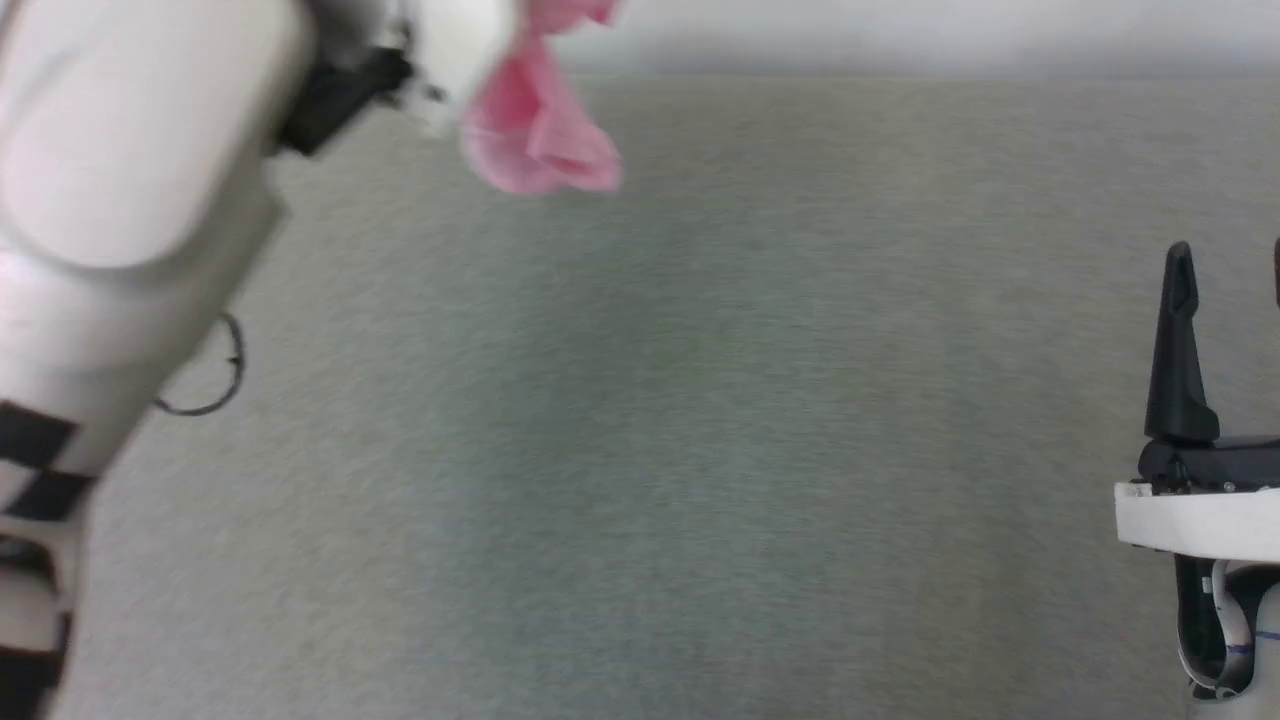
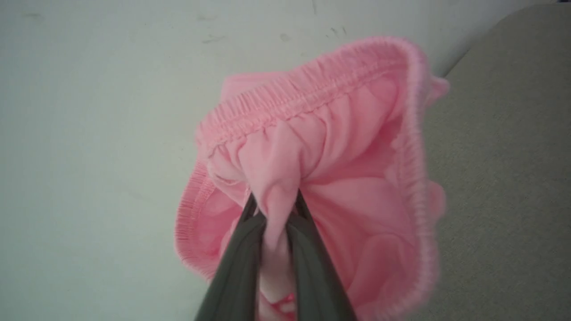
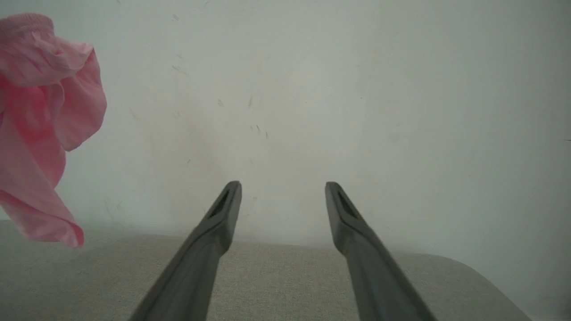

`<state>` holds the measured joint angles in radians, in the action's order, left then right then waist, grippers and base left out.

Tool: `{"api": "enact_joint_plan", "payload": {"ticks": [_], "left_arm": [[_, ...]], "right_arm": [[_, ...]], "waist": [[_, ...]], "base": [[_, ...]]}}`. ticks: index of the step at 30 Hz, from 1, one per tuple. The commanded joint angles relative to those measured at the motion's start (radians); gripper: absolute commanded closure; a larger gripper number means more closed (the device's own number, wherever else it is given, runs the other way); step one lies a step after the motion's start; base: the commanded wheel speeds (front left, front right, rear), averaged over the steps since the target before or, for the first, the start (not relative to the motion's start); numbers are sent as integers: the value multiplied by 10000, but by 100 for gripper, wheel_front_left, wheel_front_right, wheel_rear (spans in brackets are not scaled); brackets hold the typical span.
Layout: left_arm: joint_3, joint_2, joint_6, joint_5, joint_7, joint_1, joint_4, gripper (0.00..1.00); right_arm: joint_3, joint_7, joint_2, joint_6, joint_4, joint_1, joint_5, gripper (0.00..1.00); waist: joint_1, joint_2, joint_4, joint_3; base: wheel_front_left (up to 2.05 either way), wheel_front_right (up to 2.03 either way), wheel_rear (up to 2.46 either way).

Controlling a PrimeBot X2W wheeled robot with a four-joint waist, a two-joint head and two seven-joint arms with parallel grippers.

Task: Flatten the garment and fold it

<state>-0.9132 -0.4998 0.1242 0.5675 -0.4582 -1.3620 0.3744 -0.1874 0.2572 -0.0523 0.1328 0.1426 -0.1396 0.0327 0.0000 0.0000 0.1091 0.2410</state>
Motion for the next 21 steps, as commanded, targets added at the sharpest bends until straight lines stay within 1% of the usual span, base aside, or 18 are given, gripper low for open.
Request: {"api": "enact_joint_plan", "payload": {"ticks": [1,4,7,12,15,18,21], "left_arm": [[-207,274,65,186,166,-118,28,100],[-697,837,65,568,528,-161,157,100],[-1363,1308,65,794,885,-57,347,100],[-2806,1932,65,1415,1379,714,913,100],[-3439,2205,65,1550,1520,1360,1413,100],[-3643,2456,65,1408,1416,2168,1688,100],[-3663,2683,65,761,649,3311,1453,100]], "right_arm": [[-16,45,19,-21,-50,92,99,0],[-20,45,19,-21,-111,100,250,0],[-67,45,20,-21,-146,65,379,0],[-81,46,20,-21,-185,-9,557,0],[-70,46,20,-21,-213,-59,643,0],[-92,46,20,-21,-234,-88,686,0],[-123,46,20,-21,-272,-105,686,0]], "waist": [[0,0,-1436,-150],[0,0,-2089,-61],[0,0,-2543,95],[0,0,-3004,307],[0,0,-3161,399],[0,0,-3224,462],[0,0,-3221,494]], "base": [[0,0,0],[0,0,0],[0,0,0],[0,0,0],[0,0,0],[0,0,0],[0,0,0]]}}
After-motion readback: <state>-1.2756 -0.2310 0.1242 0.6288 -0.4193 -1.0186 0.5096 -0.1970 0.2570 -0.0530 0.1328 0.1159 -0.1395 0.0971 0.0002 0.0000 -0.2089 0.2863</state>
